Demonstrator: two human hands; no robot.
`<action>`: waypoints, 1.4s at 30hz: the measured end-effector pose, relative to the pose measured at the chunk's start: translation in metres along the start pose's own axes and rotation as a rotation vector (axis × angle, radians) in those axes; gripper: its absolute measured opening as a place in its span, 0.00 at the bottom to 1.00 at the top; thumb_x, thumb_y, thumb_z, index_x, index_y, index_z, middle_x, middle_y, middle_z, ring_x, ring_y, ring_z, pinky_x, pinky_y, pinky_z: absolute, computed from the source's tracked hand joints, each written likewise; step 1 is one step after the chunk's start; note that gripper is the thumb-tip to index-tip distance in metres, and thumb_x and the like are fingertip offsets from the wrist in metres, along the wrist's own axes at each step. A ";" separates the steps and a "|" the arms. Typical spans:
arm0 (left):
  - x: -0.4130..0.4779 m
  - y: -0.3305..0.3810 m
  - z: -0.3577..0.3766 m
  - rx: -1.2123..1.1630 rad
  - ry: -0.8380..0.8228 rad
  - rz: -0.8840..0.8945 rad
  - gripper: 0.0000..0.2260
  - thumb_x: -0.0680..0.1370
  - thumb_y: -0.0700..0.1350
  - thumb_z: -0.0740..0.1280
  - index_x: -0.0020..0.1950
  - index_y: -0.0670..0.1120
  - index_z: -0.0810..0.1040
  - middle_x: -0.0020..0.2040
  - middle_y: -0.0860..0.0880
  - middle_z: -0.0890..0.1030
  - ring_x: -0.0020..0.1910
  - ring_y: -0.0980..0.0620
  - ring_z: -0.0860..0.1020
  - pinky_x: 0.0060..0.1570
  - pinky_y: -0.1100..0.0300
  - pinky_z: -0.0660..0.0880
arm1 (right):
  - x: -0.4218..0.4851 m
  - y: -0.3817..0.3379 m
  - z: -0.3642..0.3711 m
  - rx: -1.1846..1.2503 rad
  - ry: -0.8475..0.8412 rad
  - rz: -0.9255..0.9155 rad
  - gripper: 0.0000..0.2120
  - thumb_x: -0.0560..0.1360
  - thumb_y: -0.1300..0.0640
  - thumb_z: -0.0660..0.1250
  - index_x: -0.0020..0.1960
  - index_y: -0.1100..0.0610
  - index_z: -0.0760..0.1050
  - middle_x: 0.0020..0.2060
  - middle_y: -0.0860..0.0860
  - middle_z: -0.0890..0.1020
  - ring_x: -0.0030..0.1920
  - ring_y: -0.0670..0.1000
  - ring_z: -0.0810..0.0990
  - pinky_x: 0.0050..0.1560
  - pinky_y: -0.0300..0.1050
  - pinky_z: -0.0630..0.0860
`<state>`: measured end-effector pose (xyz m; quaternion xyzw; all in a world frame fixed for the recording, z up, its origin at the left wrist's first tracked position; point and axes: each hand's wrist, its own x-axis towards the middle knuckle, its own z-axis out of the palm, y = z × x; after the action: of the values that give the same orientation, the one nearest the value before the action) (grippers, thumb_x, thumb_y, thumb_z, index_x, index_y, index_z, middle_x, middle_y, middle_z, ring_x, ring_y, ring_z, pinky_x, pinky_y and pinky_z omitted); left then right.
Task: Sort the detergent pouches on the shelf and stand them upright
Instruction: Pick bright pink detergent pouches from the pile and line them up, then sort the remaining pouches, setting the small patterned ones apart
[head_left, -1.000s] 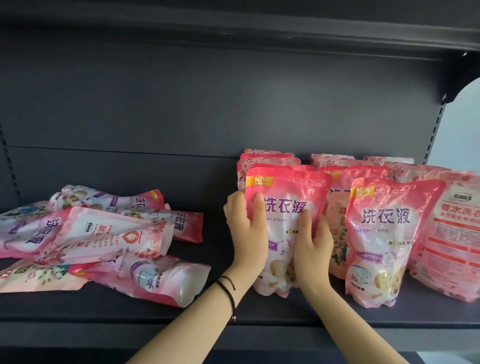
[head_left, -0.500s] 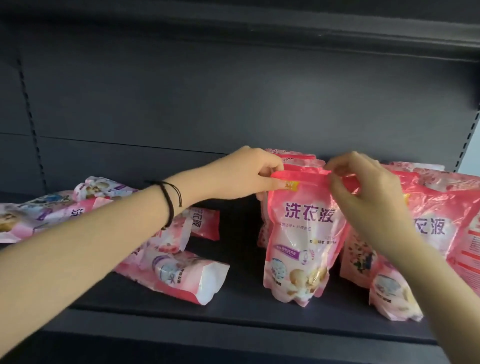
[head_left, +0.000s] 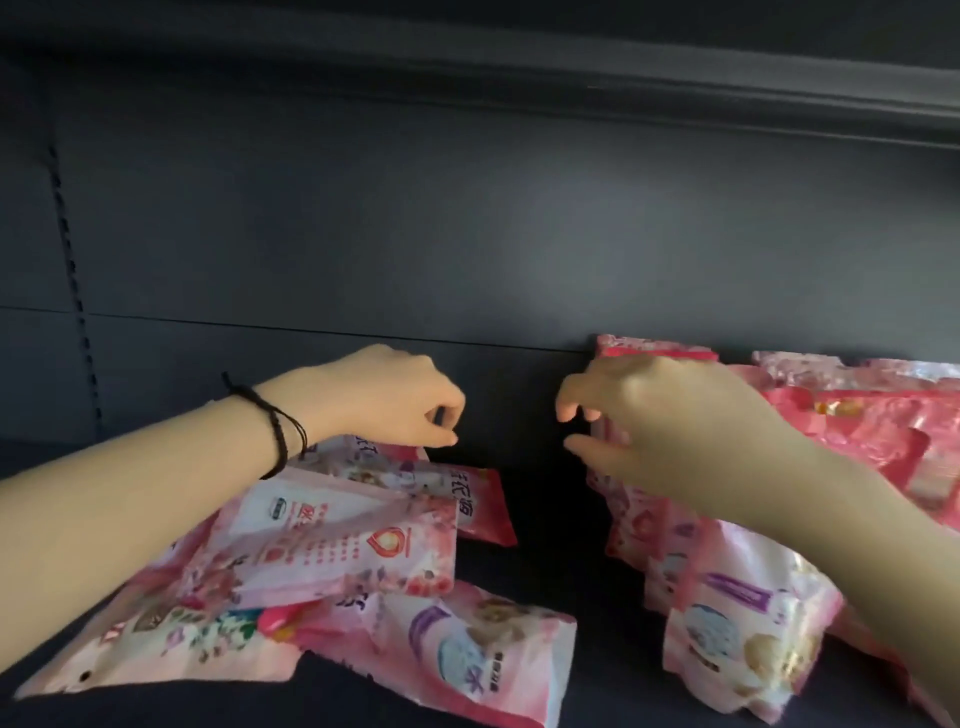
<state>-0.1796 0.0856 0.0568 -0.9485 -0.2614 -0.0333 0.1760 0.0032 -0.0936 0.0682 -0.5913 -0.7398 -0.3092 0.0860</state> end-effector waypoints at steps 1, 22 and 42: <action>-0.001 -0.011 0.006 0.034 0.010 0.012 0.11 0.77 0.61 0.60 0.50 0.58 0.76 0.40 0.60 0.78 0.37 0.61 0.74 0.33 0.62 0.66 | 0.012 -0.005 0.011 -0.022 -0.051 -0.022 0.12 0.76 0.44 0.59 0.57 0.44 0.72 0.51 0.42 0.77 0.49 0.49 0.79 0.38 0.42 0.73; 0.076 -0.049 0.133 -0.519 -0.076 -0.051 0.21 0.76 0.64 0.60 0.66 0.56 0.71 0.63 0.54 0.74 0.62 0.55 0.71 0.56 0.59 0.68 | 0.112 0.005 0.224 0.629 -0.828 0.822 0.15 0.77 0.56 0.64 0.60 0.63 0.72 0.39 0.53 0.77 0.34 0.48 0.74 0.39 0.44 0.76; 0.061 -0.056 0.089 -1.673 0.399 -0.342 0.08 0.74 0.43 0.71 0.47 0.39 0.82 0.42 0.41 0.85 0.37 0.46 0.82 0.39 0.56 0.79 | 0.125 0.007 0.140 0.893 0.387 0.723 0.06 0.74 0.52 0.69 0.50 0.51 0.76 0.47 0.48 0.80 0.49 0.48 0.78 0.50 0.41 0.73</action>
<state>-0.1584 0.1909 0.0008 -0.6907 -0.2542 -0.4053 -0.5422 0.0069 0.0885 0.0211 -0.6451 -0.5213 -0.0219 0.5583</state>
